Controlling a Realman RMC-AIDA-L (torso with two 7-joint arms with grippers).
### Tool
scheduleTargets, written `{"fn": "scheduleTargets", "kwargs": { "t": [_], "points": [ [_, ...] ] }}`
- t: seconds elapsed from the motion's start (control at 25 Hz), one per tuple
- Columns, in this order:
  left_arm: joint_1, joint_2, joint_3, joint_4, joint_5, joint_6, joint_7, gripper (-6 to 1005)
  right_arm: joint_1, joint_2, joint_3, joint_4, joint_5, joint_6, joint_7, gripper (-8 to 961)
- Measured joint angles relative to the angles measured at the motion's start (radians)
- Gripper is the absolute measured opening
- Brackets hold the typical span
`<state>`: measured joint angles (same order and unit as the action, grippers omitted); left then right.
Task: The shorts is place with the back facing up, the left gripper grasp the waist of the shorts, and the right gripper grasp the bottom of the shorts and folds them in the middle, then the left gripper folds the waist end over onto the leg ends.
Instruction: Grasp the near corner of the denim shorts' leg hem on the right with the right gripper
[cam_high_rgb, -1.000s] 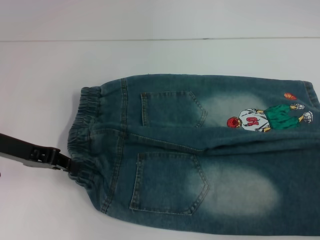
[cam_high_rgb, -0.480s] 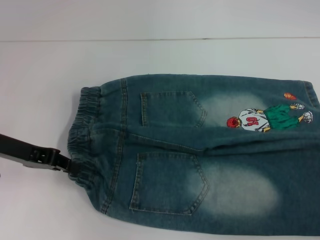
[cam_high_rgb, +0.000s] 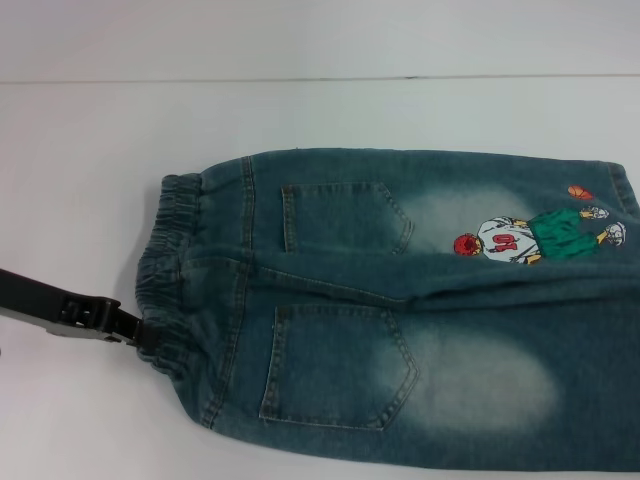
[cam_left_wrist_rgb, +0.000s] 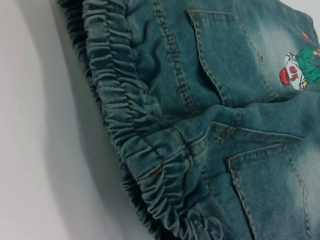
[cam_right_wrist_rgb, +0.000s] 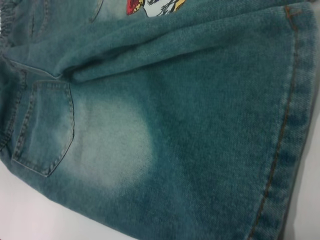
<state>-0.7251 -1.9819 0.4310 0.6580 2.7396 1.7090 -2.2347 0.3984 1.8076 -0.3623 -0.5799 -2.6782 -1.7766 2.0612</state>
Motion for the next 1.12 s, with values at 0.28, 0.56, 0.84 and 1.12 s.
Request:
{"fn": "scheduleTargets", "kwargs": {
  "t": [0.28, 0.56, 0.84, 1.12],
  "points": [
    [-0.001, 0.000, 0.000, 0.000, 0.000, 0.003, 0.003, 53, 0.005, 0.001, 0.000, 0.009, 0.004, 0.002, -0.002, 550],
    [-0.001, 0.000, -0.002, 0.000, 0.000, 0.006, 0.005, 53, 0.009, 0.001, 0.003, 0.011, 0.007, 0.000, -0.006, 527],
    [0.000, 0.000, -0.004, 0.000, 0.000, 0.006, 0.005, 53, 0.007, -0.001, 0.011, 0.011, 0.006, -0.004, -0.020, 351],
    [-0.001, 0.000, -0.005, 0.000, 0.000, 0.006, 0.006, 53, 0.002, -0.001, 0.008, 0.011, 0.001, 0.001, -0.024, 85]
  ]
}}
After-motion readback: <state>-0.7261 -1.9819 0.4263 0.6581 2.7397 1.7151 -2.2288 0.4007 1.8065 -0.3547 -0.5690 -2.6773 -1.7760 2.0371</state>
